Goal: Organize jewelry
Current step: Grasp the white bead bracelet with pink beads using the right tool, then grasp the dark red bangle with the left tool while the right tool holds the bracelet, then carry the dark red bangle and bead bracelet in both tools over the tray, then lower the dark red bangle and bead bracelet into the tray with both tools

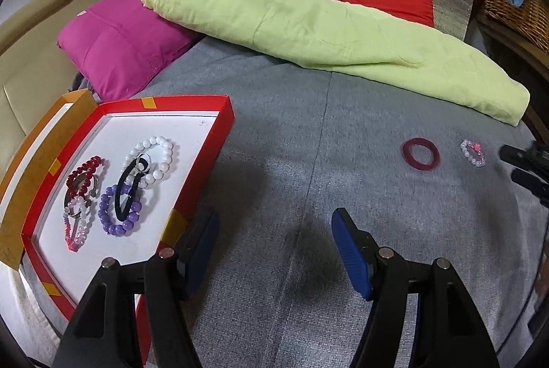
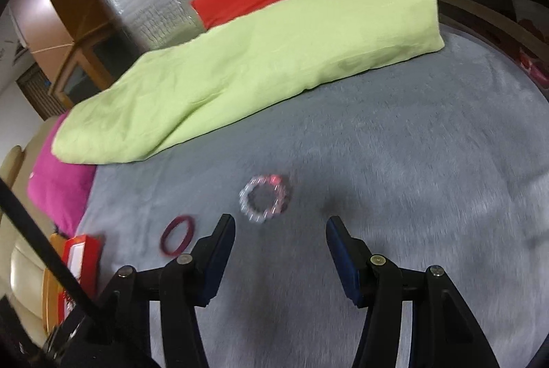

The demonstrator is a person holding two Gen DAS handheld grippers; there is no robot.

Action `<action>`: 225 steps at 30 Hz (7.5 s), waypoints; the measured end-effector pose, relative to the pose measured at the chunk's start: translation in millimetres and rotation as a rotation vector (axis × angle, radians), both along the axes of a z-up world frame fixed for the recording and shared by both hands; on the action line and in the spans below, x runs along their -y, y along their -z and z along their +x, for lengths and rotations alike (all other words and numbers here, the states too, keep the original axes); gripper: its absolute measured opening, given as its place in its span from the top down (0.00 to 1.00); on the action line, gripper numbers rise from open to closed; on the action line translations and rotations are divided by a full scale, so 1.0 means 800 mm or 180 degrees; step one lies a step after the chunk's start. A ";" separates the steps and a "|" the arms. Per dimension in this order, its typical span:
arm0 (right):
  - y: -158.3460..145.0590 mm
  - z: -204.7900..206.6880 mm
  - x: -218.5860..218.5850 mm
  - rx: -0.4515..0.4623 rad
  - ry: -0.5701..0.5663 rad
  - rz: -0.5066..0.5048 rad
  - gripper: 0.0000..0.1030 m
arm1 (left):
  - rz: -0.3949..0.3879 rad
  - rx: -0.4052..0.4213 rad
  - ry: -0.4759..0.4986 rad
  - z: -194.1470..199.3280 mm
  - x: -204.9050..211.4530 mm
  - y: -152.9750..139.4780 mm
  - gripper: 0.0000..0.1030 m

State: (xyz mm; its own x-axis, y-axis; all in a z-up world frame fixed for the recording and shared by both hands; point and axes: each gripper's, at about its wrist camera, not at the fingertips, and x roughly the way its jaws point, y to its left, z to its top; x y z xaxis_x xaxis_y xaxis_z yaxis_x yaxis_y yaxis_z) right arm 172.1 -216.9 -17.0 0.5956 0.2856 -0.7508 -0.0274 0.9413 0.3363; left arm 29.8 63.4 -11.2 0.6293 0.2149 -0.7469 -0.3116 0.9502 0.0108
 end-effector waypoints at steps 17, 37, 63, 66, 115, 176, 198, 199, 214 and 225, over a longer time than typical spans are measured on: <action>0.016 -0.008 -0.020 -0.0032 -0.0190 -0.0445 0.92 | -0.0075 0.0009 0.0116 0.005 0.016 -0.002 0.34; -0.025 -0.103 0.001 0.0415 -0.0220 0.0813 0.92 | -0.0070 -0.0056 0.0540 0.026 0.076 0.007 0.34; -0.028 -0.089 0.033 0.0415 -0.0166 0.1409 0.92 | -0.0036 -0.0373 0.0488 0.118 0.136 -0.021 0.96; -0.030 -0.091 0.051 0.0461 -0.0057 0.1487 0.92 | 0.0009 -0.0197 0.0558 0.095 0.148 -0.063 0.96; -0.053 -0.135 0.004 0.0731 -0.0401 0.0821 0.92 | -0.0096 0.0036 0.0265 -0.088 0.053 -0.079 0.96; -0.049 -0.177 -0.179 0.0419 -0.1657 0.1037 0.92 | -0.0390 0.0431 -0.0264 -0.074 -0.125 -0.038 0.96; -0.022 -0.150 -0.421 -0.0048 -0.2422 0.0949 0.92 | -0.0731 0.0247 -0.1090 -0.109 -0.283 -0.012 0.96; -0.019 -0.152 -0.425 -0.0073 -0.2452 0.0942 0.92 | -0.0738 0.0240 -0.1100 -0.107 -0.284 -0.012 0.96; -0.006 -0.170 -0.445 -0.0172 -0.2584 0.0790 0.92 | -0.0875 0.0067 -0.1375 -0.108 -0.318 0.007 0.96; 0.009 -0.185 -0.469 -0.0225 -0.2749 0.0663 0.92 | -0.0863 0.0055 -0.1323 -0.107 -0.315 0.007 0.96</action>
State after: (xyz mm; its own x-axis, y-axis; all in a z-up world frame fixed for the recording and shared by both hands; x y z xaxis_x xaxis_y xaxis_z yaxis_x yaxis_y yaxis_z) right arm 24.4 158.2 -24.3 0.0636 0.7482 -0.6604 -0.6718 0.5214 0.5261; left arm -55.6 315.0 -16.6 0.5443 0.2497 -0.8009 -0.6627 0.7133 -0.2280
